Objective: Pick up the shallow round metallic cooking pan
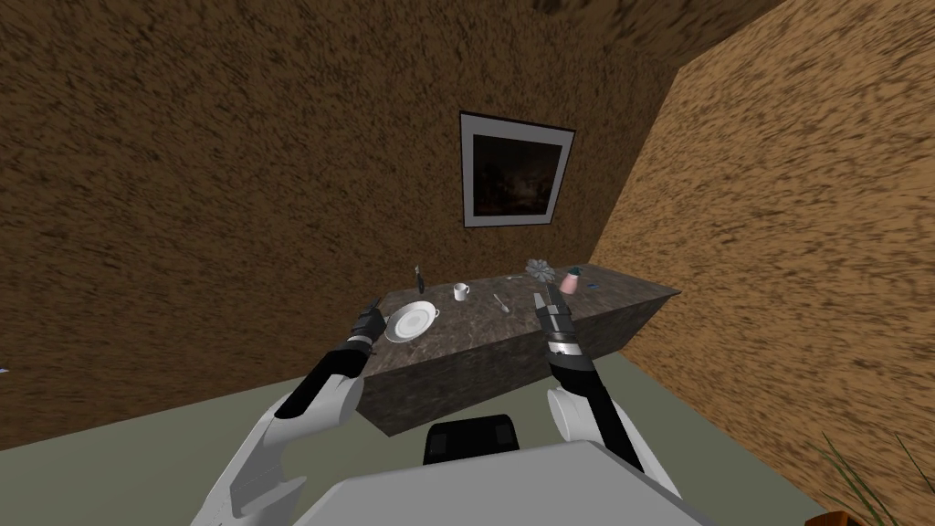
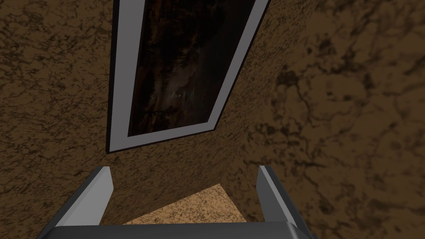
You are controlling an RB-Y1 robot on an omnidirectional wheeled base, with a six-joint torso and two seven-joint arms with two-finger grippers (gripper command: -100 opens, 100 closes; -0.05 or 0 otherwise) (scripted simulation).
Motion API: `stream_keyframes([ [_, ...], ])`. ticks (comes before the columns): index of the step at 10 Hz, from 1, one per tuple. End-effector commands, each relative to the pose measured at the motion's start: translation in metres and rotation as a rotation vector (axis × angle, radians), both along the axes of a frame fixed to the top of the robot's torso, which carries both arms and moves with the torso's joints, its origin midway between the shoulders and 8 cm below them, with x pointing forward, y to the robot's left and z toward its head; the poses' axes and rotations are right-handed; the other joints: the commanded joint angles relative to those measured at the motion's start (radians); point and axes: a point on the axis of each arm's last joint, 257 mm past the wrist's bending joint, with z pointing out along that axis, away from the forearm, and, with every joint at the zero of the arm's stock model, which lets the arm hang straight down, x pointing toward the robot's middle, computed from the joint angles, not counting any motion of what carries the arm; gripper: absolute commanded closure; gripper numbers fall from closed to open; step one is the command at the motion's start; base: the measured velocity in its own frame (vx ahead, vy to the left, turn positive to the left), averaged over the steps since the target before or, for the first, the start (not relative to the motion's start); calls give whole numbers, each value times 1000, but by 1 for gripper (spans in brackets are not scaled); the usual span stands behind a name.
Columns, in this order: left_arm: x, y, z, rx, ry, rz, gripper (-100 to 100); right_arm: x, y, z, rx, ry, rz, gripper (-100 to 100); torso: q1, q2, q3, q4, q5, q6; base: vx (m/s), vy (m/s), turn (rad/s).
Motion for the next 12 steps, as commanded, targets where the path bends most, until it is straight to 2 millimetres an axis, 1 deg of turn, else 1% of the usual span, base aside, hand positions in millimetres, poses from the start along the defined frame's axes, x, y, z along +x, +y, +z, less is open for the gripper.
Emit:
stream_keyframes([
  [1,3,6,-10,-20,40,11,-100,0,0,0,0,0,0,0,0,0,0,0,0,0,4,-35,-33],
  [4,3,13,-25,-41,104,25,-100,0,0,0,0,0,0,0,-1,0,0,0,0,0,1,-40,-25],
  [5,4,18,-33,-55,135,35,-100,0,0,0,0,0,0,0,-1,0,0,0,0,0,2,-46,-31],
  [6,3,18,-36,-58,148,38,-100,0,0,0,0,0,0,0,-1,0,0,0,0,0,5,-41,-16],
  [7,3,24,-44,-71,179,48,-100,0,0,0,0,0,0,0,-1,0,0,0,0,0,11,-60,-29],
  [8,2,25,-47,-73,191,51,-100,0,0,0,0,0,0,0,-2,0,0,0,0,0,9,-48,-12],
  [9,2,30,-54,-85,222,62,-100,0,0,0,0,0,0,0,-1,0,0,0,0,0,7,-46,-28],
  [10,1,31,-57,-87,235,64,-100,0,0,0,0,0,0,0,-1,0,0,0,0,0,0,-42,-11],
  [11,0,37,-66,-98,271,77,-100,0,0,0,0,0,0,0,-1,0,0,0,0,0,5,-59,-20],
  [12,-1,37,-68,-100,278,79,-100,0,0,0,0,0,0,0,-2,0,0,0,0,0,8,-57,-6],
])
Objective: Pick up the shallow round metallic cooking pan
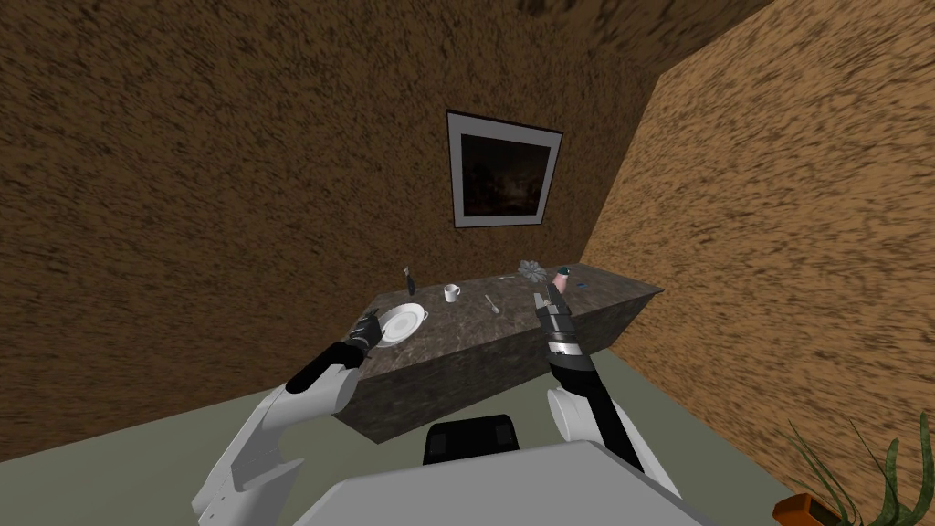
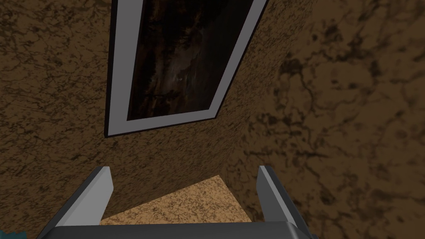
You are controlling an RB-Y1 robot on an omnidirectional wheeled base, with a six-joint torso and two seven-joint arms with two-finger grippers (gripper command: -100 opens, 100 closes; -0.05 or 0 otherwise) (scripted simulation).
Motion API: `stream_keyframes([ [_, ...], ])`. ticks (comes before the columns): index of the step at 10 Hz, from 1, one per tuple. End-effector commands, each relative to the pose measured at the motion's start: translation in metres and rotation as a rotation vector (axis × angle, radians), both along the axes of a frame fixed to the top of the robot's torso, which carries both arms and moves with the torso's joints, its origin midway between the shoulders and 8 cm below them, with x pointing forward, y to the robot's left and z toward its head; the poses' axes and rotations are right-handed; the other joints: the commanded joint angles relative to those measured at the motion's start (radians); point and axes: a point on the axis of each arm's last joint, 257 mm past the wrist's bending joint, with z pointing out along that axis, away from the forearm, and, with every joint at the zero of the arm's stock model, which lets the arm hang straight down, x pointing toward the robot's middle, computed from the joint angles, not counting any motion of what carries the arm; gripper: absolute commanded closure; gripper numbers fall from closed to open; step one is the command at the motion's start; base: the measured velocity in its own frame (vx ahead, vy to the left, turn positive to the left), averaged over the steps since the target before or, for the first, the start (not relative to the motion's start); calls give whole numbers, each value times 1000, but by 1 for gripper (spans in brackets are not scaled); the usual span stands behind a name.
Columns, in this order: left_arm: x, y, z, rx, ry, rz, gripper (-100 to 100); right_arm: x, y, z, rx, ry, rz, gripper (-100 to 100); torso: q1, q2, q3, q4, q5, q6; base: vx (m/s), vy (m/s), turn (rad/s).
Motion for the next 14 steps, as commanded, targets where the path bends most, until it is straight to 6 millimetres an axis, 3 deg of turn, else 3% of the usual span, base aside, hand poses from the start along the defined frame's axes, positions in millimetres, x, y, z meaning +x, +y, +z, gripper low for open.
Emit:
stream_keyframes([
  [1,-2,8,-12,-13,50,17,-100,0,0,0,0,0,0,0,0,0,0,0,0,0,6,-56,-21],
  [7,-13,27,-41,-39,174,60,-100,0,0,0,0,0,0,0,-1,0,0,0,0,0,11,-60,-12],
  [14,-48,58,-100,-81,405,143,-100,0,0,0,0,0,0,0,0,-2,-1,0,0,0,26,-69,-14],
])
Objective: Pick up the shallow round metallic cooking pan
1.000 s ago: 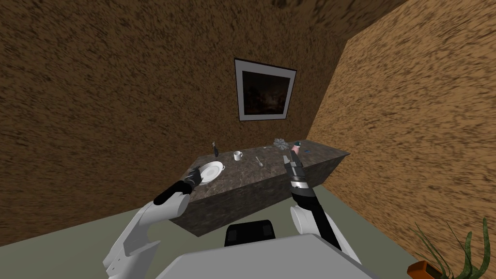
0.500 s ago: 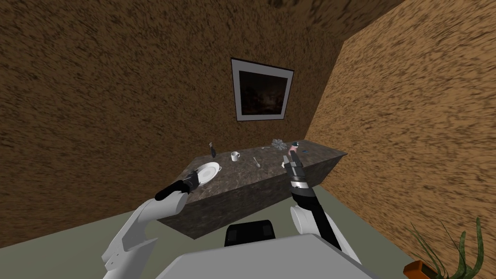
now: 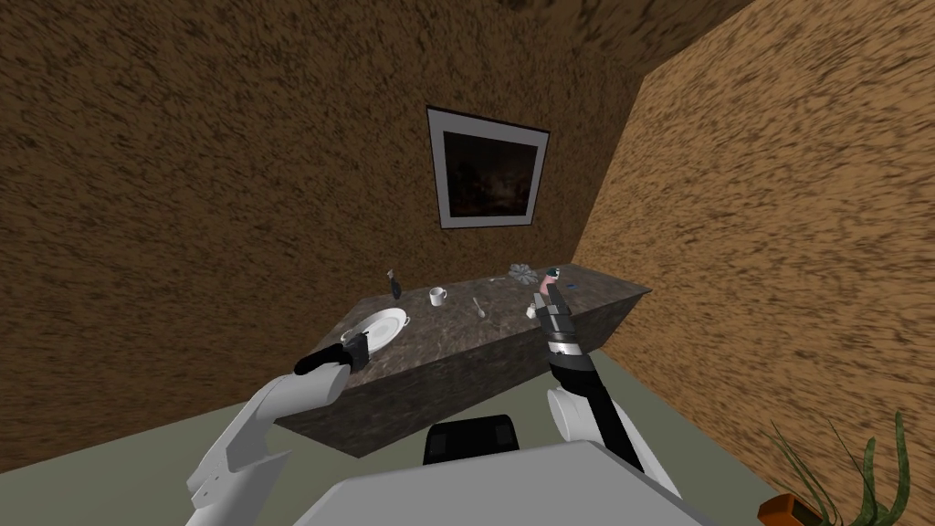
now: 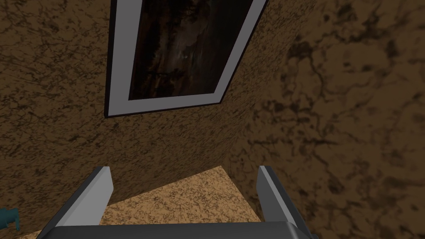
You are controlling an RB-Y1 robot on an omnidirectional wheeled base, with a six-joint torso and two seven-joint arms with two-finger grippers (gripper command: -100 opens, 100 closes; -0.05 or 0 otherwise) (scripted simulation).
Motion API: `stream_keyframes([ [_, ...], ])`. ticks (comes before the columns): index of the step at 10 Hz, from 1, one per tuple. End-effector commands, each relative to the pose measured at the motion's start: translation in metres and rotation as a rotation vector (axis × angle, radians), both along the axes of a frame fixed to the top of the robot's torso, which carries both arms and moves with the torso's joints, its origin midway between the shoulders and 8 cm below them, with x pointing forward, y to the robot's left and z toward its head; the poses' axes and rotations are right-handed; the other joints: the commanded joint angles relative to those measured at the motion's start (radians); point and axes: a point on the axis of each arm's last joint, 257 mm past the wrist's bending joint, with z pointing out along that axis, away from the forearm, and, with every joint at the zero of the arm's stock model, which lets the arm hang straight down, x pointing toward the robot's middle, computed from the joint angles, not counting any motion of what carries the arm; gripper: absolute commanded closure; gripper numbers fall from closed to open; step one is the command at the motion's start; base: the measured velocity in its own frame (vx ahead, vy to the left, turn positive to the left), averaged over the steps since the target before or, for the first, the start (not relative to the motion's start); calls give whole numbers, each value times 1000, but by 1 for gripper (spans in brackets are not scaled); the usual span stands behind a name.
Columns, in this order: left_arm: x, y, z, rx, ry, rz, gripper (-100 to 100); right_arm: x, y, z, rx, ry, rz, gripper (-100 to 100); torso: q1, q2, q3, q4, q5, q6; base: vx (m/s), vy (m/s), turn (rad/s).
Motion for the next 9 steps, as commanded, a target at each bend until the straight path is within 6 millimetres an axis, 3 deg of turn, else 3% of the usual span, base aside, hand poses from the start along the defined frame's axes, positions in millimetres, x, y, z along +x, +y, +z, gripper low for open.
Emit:
stream_keyframes([
  [1,-10,2,-14,-12,47,14,-100,0,0,0,0,0,0,0,0,0,0,0,0,0,28,-25,-11],
  [2,-22,2,-32,-28,94,26,-100,0,0,0,0,0,0,0,1,0,0,0,0,0,34,-24,-15],
  [3,-13,0,-20,-18,65,18,-100,0,0,0,0,0,0,0,1,0,0,0,0,0,16,-12,-1],
  [4,-14,0,-22,-21,72,20,0,0,0,0,0,0,0,0,2,0,0,0,0,0,0,0,0],
  [5,-11,2,-28,-21,71,20,-100,0,0,0,0,0,0,0,3,1,1,0,1,0,16,10,-4],
  [8,-10,3,-32,-22,71,21,-100,0,0,0,0,0,0,0,4,0,0,0,1,0,26,12,-4],
  [9,-10,3,-32,-21,70,21,100,0,0,0,0,0,0,0,4,1,0,0,1,0,0,0,0],
])
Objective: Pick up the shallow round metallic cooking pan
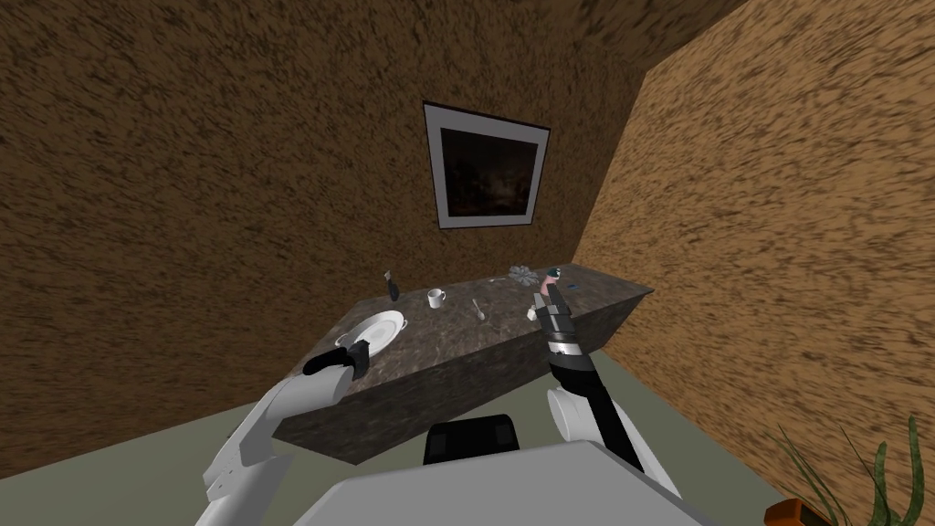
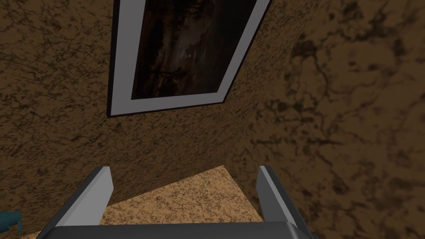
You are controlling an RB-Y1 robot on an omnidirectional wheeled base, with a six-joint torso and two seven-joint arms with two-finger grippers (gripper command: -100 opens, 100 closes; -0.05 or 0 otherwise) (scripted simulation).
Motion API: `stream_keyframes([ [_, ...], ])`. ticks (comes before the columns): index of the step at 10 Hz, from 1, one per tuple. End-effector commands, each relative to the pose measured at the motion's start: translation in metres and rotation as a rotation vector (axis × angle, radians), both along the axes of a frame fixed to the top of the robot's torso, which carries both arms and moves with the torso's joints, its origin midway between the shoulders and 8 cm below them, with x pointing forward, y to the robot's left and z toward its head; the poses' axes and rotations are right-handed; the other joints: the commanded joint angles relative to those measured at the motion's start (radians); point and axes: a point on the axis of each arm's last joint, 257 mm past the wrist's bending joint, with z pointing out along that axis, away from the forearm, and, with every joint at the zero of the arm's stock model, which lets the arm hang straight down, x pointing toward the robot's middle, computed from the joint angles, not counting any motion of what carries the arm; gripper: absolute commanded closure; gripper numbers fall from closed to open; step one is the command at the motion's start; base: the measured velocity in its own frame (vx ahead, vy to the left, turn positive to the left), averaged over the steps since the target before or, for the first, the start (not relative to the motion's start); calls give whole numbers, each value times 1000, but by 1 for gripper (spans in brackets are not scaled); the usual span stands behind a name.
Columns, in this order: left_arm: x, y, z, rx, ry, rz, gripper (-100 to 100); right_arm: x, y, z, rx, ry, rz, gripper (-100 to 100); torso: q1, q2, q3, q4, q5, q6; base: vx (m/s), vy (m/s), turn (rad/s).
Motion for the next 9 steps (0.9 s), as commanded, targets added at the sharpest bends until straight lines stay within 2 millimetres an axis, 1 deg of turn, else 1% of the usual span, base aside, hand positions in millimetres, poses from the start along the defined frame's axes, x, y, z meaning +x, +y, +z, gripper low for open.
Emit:
stream_keyframes([
  [1,0,0,0,0,0,0,100,0,0,0,0,0,0,0,0,0,0,0,0,0,0,0,0],
  [4,0,0,0,1,2,-1,100,0,0,0,0,0,0,0,0,1,1,1,0,-1,0,0,0],
  [5,0,0,-1,1,2,-1,0,0,0,0,0,0,0,0,0,1,1,1,0,-1,0,0,0],
  [6,-2,-1,6,0,0,-1,100,0,0,0,0,0,0,0,-1,2,1,1,0,-1,-24,-13,9],
  [7,-4,-2,9,0,1,-1,100,0,0,0,0,0,0,0,-2,3,3,2,-1,-1,-37,-19,8],
  [8,-3,-1,7,1,0,-2,100,0,0,0,0,0,0,0,-3,5,4,2,-1,-1,-16,-9,3],
  [9,-4,-2,7,0,2,-1,0,0,0,0,0,0,0,0,-2,4,3,2,-1,-1,0,0,0],
])
